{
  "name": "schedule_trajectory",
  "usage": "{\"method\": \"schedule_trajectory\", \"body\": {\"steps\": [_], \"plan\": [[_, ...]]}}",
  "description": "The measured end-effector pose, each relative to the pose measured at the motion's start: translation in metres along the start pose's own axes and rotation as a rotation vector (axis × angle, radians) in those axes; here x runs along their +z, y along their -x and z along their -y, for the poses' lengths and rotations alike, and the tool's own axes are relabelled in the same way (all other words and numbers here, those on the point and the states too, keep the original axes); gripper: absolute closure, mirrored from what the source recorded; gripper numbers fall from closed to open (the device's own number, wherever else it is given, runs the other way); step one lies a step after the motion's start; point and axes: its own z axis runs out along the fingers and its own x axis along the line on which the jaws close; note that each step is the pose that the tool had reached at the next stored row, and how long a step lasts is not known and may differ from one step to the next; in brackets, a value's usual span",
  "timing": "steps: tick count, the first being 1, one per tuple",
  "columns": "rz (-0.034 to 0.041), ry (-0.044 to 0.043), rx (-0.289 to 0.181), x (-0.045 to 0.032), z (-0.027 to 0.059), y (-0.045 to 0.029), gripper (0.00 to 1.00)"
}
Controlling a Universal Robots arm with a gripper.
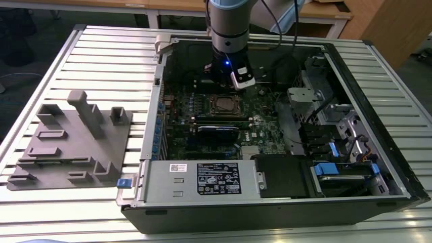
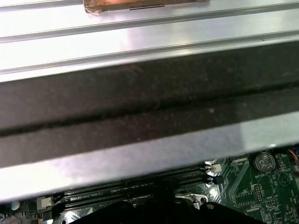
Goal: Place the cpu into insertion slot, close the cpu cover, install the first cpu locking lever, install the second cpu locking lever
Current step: 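Install the first cpu locking lever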
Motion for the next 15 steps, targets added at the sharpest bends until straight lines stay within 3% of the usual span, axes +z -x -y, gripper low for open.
{"method": "schedule_trajectory", "body": {"steps": [10, 13, 15], "plan": [[0.0148, -0.0002, 0.017, 0.0008, -0.0029, -0.0034, 0.9], [0.0222, -0.0068, 0.018, 0.001, -0.0029, -0.0035, 0.9], [0.031, -0.0146, 0.017, 0.0012, -0.0028, -0.0035, 0.9]]}}
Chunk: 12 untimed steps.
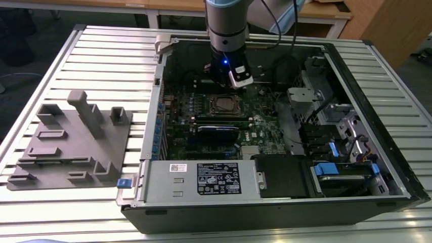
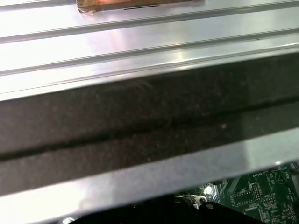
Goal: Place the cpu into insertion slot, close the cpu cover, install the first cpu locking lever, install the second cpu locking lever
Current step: 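Install the first cpu locking lever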
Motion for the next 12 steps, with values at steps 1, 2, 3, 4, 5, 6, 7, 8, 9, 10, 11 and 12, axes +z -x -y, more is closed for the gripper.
{"method": "schedule_trajectory", "body": {"steps": [1, 2, 3, 4, 5, 6, 7, 8, 9, 10, 11, 12], "plan": [[0.0055, -0.0051, -0.001, 0.0001, 0.0001, 0.0, 0.9], [0.0112, -0.0104, -0.002, 0.0002, 0.0001, 0.0, 0.9], [0.0171, -0.0156, -0.003, 0.0004, 0.0001, -0.0001, 0.9], [0.0227, -0.0196, -0.003, 0.0006, 0.0001, -0.0001, 0.9], [0.0274, -0.0222, -0.004, 0.0007, 0.0001, -0.0001, 0.9], [0.0305, -0.0229, -0.004, 0.0008, 0.0, -0.0003, 0.9], [0.0325, -0.0229, -0.004, 0.0008, -0.0001, -0.0006, 0.9], [0.034, -0.0227, -0.003, 0.0008, -0.0004, -0.001, 0.9], [0.0355, -0.0224, -0.002, 0.0009, -0.0006, -0.0014, 0.9], [0.0368, -0.0221, -0.002, 0.001, -0.0009, -0.002, 0.9], [0.038, -0.0219, -0.001, 0.001, -0.0014, -0.0026, 0.9], [0.0389, -0.022, 0.001, 0.001, -0.0018, -0.0034, 0.9]]}}
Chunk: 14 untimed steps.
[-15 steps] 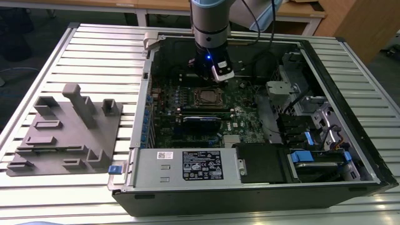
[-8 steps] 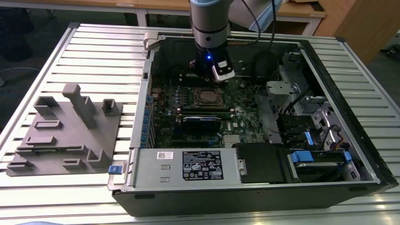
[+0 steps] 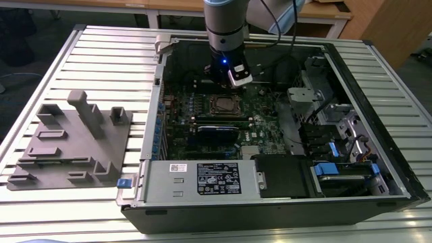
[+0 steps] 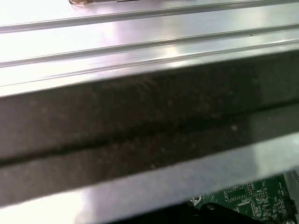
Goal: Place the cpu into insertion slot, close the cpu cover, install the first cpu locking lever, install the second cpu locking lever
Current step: 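Install the first cpu locking lever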
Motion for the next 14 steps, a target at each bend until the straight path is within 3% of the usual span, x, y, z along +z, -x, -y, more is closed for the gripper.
{"method": "schedule_trajectory", "body": {"steps": [6, 14], "plan": [[0.0063, -0.0004, 0.008, -0.0002, -0.0024, -0.0038, 0.9], [0.0213, 0.0009, 0.018, 0.0005, -0.0044, -0.0059, 0.9]]}}
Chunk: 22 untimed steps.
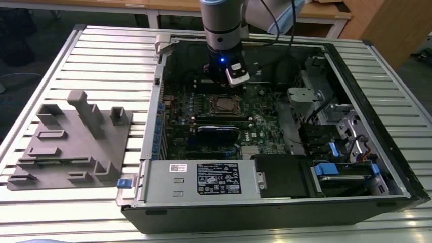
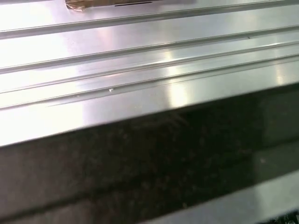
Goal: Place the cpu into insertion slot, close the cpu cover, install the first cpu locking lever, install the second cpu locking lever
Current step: 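Install the first cpu locking lever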
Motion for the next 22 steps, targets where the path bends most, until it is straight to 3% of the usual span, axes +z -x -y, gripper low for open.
{"method": "schedule_trajectory", "body": {"steps": [14, 19, 22], "plan": [[0.0193, 0.0016, 0.009, 0.0018, 0.0009, -0.0044, 0.9], [0.0284, -0.0064, 0.01, 0.0023, 0.001, -0.0045, 0.9], [0.0324, -0.0165, 0.009, 0.0022, 0.001, -0.0045, 0.9]]}}
